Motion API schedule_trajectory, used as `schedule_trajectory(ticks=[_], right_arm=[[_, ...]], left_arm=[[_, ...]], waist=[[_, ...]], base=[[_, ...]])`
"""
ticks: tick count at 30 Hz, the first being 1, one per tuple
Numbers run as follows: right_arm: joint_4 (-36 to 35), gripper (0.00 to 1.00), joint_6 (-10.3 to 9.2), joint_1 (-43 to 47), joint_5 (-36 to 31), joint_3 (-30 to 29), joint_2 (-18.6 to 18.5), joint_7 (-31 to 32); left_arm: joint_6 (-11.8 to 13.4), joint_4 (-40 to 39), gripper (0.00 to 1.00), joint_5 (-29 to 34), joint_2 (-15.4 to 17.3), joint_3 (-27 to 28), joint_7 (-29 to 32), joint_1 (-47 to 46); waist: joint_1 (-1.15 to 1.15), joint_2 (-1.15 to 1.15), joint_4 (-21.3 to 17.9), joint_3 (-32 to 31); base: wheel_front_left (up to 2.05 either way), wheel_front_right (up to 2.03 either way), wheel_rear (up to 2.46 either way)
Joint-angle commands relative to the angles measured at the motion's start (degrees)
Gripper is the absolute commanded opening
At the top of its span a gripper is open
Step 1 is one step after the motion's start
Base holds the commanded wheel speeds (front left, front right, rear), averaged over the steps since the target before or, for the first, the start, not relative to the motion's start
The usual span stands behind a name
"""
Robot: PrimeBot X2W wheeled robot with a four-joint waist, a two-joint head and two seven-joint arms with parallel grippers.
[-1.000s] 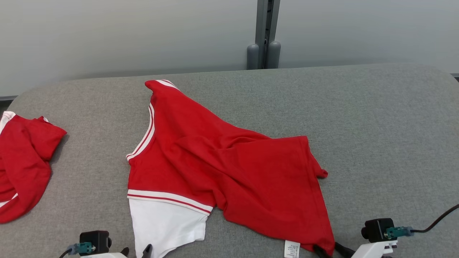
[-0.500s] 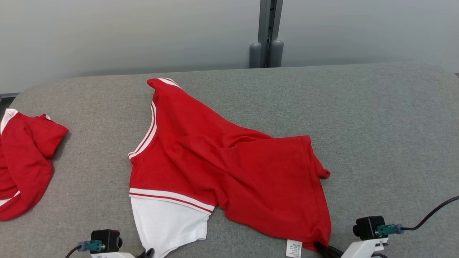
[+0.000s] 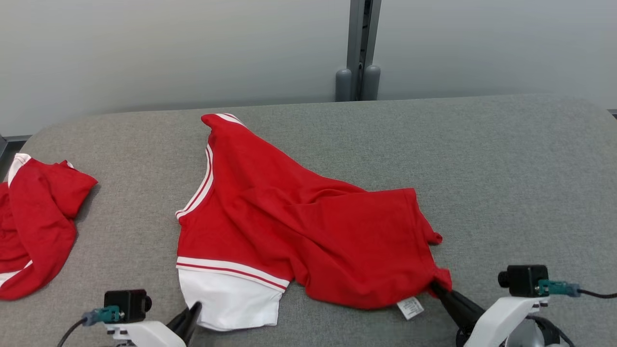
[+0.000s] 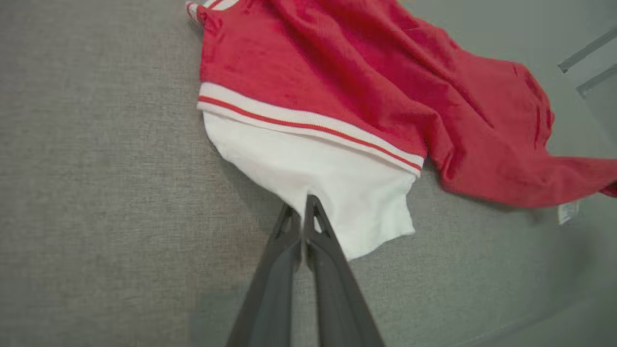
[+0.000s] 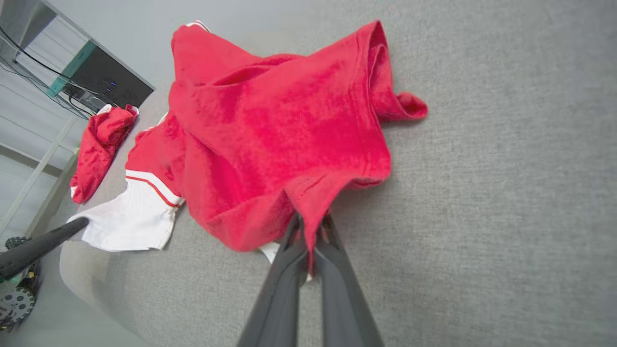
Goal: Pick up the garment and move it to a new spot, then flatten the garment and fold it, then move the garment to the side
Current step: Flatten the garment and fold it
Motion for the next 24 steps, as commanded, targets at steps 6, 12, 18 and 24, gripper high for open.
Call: schedule_trajectory(ticks=[6,12,18,24], right_arm=[[-3.9,0.00,0.03,-6.2,3.4,-1.0,-1.3,-1.9],[-3.0,0.00,0.03,-17.4,5.3,0.3,-3.7,-2.8],[-1.0,0.00,0.03,-29.7,6.7,2.3,-5.7,-4.3],[4.7,0.00,0.03,-46.4,6.7,5.7,-8.0,-8.4]], left_arm=[[-0.4,-6.3,0.00,2.7,4.4,1.1,1.7,-8.1],[-3.5,-4.9,0.00,4.5,7.8,1.4,3.3,-22.4],[-6.6,2.2,0.00,4.7,9.4,-0.4,3.5,-36.9],[-7.8,11.4,0.00,4.4,9.9,-2.7,0.1,-54.5]], waist=[[0.00,0.00,-0.2,1.8],[0.00,0.00,-0.4,6.7],[0.00,0.00,-0.8,12.0],[0.00,0.00,-1.6,18.7]], base=[[0.00,0.00,0.00],[0.00,0.00,0.00],[0.00,0.00,0.00],[0.00,0.00,0.00]])
